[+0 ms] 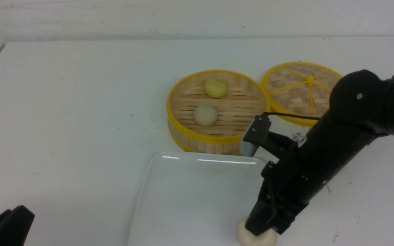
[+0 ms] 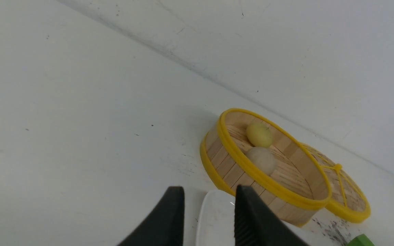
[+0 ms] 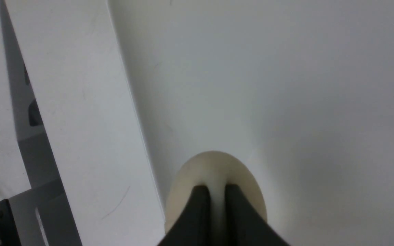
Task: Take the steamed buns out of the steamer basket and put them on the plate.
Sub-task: Use the right arm to put the steamed stuffed bun into the plate, then use the right arm to grab the steamed stuffed bun that is closest to it
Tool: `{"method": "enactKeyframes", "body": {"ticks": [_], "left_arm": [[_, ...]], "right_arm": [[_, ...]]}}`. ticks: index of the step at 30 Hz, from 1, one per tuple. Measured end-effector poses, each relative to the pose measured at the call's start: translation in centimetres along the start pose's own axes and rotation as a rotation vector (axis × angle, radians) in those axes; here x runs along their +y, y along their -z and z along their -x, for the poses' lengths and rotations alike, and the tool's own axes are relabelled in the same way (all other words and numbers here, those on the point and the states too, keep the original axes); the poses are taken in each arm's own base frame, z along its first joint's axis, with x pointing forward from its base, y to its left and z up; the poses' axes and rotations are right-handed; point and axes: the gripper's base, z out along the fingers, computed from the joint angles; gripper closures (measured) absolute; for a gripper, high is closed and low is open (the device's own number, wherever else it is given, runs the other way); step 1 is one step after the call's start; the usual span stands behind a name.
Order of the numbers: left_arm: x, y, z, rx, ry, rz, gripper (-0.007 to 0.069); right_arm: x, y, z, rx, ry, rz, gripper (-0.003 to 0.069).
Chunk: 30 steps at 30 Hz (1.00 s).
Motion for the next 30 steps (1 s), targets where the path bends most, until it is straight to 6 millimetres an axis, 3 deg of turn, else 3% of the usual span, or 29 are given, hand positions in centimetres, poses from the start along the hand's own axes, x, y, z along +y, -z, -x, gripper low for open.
{"method": "enactKeyframes", "body": {"ticks": [6, 12, 16, 20, 23, 29, 30], "left_arm": [[0.0, 0.0, 0.0, 0.000, 0.000, 0.000, 0.0384], [0.0, 0.0, 0.0, 0.000, 0.000, 0.000, 0.0384], [0.0, 0.0, 0.0, 0.000, 0.000, 0.000, 0.0384], [0.0, 0.0, 0.0, 0.000, 0.000, 0.000, 0.0384], [0.0, 0.0, 0.0, 0.000, 0.001, 0.000, 0.0384], [0.0, 0.0, 0.0, 0.000, 0.001, 0.000, 0.0384], [0.0, 0.0, 0.0, 0.000, 0.001, 0.000, 0.0384]], "right_arm": [[0.1, 0.0, 0.0, 0.006, -0.002, 0.009, 0.0496], [0.1, 0.0, 0.2, -0.021, -0.015, 0.013, 0.0296], [0.1, 0.0, 0.4, -0.047, 0.006, 0.017, 0.0235], [0.1, 0.1, 1.0, -0.108, 0.034, 0.003, 0.0222], [0.4, 1.3, 1.8, -0.215, 0.085, -0.049, 0.0220], [1.9, 6.1, 3.6, -0.439, 0.199, -0.260, 0.0220], [2.3, 7.7, 4.1, -0.494, 0.206, -0.323, 0.0223]]}}
